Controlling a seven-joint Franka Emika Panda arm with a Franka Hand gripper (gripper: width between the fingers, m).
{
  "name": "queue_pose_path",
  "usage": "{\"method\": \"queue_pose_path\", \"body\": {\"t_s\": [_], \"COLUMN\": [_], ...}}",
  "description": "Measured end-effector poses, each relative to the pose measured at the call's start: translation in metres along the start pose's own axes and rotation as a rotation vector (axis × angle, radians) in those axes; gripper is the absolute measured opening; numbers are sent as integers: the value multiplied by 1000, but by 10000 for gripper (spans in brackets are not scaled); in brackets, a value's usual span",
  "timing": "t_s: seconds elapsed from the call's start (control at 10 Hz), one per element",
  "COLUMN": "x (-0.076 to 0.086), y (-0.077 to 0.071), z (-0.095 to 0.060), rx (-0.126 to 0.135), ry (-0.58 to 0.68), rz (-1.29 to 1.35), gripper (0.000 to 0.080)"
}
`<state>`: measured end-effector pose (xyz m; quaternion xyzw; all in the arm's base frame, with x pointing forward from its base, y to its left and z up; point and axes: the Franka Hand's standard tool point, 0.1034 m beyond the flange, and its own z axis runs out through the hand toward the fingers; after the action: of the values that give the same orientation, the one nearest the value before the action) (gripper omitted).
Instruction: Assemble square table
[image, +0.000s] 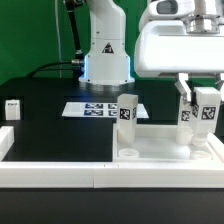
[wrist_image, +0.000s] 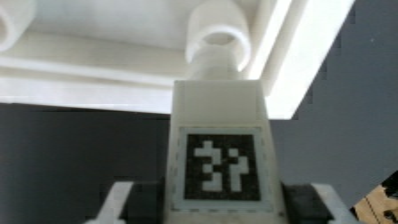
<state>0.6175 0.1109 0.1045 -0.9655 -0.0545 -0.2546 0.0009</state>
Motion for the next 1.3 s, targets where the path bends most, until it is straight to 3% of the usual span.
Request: {"method": "queue_pose_path", "body": {"t_s": [0.2,1.3], "x": [-6,-5], "y": [-3,-4], "z": [10,25], "rx": [-2,-14], "ry": [-12,42], "rz": [-7,-22], "gripper": [290,290]}}
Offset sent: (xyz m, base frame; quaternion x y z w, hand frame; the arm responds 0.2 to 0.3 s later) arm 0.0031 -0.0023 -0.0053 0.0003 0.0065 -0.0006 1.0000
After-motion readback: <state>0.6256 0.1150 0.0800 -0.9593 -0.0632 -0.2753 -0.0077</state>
